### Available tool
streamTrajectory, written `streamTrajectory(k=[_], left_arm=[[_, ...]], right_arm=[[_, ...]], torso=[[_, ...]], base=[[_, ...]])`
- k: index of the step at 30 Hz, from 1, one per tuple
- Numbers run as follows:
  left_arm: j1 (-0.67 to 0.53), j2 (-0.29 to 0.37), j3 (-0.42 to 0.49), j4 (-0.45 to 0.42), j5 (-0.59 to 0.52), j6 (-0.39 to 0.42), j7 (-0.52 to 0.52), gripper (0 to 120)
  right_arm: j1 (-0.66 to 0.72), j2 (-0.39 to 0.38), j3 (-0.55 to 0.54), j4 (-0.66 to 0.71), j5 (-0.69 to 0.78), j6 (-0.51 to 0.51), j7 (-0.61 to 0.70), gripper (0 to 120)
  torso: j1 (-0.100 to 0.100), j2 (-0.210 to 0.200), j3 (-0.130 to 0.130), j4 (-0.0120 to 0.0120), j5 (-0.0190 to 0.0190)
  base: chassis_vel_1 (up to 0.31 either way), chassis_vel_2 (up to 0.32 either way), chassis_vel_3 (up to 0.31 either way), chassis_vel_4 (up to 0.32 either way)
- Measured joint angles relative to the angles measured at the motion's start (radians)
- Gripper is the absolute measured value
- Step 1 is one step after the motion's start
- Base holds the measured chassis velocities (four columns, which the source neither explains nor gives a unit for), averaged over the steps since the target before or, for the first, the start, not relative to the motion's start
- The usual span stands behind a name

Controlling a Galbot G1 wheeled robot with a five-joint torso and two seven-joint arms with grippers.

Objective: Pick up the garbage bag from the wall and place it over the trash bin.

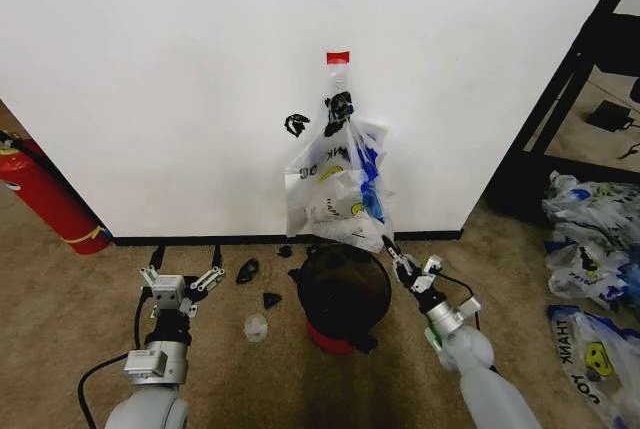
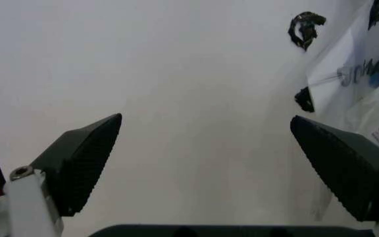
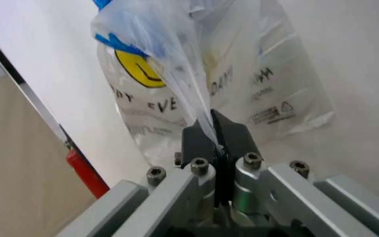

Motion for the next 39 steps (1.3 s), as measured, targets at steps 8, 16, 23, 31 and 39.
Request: streamTrajectory(k=[8, 16, 23, 31, 39], left_arm=[[0.004, -0.002, 0.0, -0.005, -0.001, -0.005, 0.0, 100], [0.005, -0.003, -0.001, -0.007, -0.002, -0.008, 0.0, 100], [0.004, -0.005, -0.001, -0.002, -0.002, -0.01, 0.0, 100], [0.002, -0.006, -0.006, 0.004, -0.002, -0.01, 0.0, 100], [-0.002, -0.013, 0.001, 0.01, 0.003, -0.01, 0.0, 100]], right_arm=[[-0.001, -0.011, 0.029, -0.038, -0.054, 0.015, -0.033, 0], [0.018, -0.012, 0.032, -0.049, -0.078, 0.035, -0.016, 0], [0.018, -0.017, -0.016, 0.071, -0.008, 0.064, 0.01, 0], [0.03, -0.132, 0.051, 0.1, -0.31, 0.118, -0.128, 31], [0.034, -0.177, 0.097, 0.092, -0.466, 0.176, -0.153, 54]], torso=[[0.0, 0.0, 0.0, -0.0001, 0.0], [0.0, 0.0, 0.0, -0.0001, -0.0001], [0.0, 0.0, 0.0, 0.0002, 0.0], [0.0, 0.0, 0.0, -0.0003, 0.0], [0.0, 0.0, 0.0, -0.0002, 0.0]], base=[[0.0, 0.0, 0.0, 0.0], [0.0, 0.0, 0.0, 0.0], [0.0, 0.0, 0.0, 0.0], [0.0, 0.0, 0.0, 0.0], [0.0, 0.0, 0.0, 0.0]])
